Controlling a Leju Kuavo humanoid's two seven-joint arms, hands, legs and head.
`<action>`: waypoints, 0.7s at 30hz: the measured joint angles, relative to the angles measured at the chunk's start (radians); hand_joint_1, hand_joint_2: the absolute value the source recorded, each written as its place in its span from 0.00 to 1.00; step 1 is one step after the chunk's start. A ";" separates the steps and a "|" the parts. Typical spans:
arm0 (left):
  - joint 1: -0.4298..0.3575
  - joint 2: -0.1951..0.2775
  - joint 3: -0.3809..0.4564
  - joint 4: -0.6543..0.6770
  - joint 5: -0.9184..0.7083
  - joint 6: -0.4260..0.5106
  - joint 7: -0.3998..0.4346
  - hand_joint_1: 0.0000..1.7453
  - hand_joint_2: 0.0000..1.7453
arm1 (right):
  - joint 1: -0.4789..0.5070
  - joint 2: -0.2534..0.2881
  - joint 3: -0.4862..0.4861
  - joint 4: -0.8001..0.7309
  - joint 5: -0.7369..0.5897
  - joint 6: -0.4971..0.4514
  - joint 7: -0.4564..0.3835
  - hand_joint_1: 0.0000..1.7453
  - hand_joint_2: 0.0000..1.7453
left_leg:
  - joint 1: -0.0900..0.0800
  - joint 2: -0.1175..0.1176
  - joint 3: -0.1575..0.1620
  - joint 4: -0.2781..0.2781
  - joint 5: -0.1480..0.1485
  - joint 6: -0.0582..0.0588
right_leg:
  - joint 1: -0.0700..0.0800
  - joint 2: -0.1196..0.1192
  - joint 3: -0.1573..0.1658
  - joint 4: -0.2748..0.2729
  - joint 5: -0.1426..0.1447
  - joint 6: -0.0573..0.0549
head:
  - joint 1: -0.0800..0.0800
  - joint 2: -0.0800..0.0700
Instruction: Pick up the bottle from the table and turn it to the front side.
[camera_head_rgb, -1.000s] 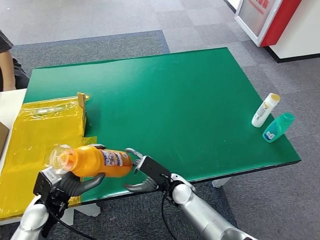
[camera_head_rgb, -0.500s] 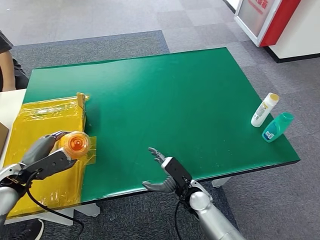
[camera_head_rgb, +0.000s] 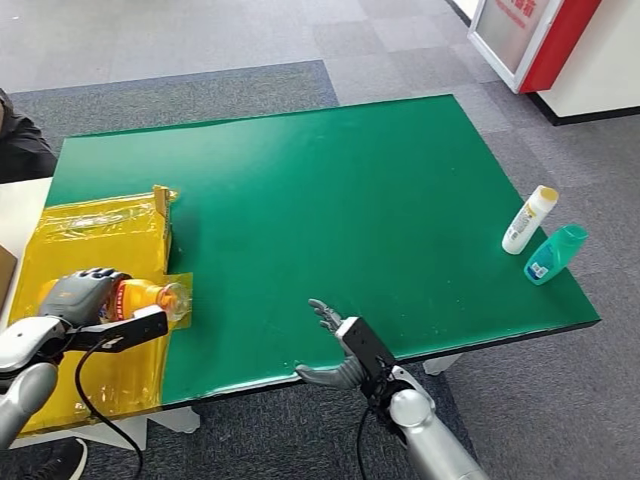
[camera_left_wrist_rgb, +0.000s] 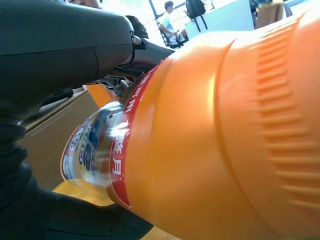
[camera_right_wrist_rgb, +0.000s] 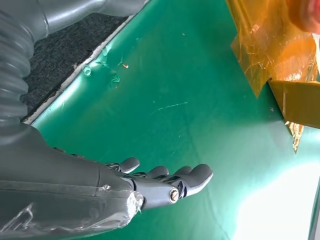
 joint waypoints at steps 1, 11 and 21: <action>0.000 -0.012 -0.003 0.018 -0.017 0.003 0.000 1.00 1.00 | 0.001 0.000 -0.001 0.000 0.001 0.001 0.001 0.00 1.00 | 0.000 0.000 0.000 0.000 0.000 0.000 | 0.000 0.000 0.000 0.000 0.000 0.000 | 0.000 0.000; -0.009 -0.154 0.011 0.178 -0.168 0.062 0.027 0.74 1.00 | 0.000 0.007 -0.002 0.001 0.017 0.017 0.016 0.00 1.00 | 0.000 0.000 0.000 0.000 0.000 0.000 | 0.000 0.000 0.001 0.000 0.000 0.000 | 0.000 0.000; -0.009 -0.295 0.117 0.273 -0.261 0.062 0.086 0.00 1.00 | -0.001 0.029 -0.002 0.001 0.044 0.031 0.043 0.00 1.00 | 0.000 0.000 0.000 0.000 0.000 0.000 | 0.000 0.000 0.001 0.000 0.000 0.000 | 0.000 0.000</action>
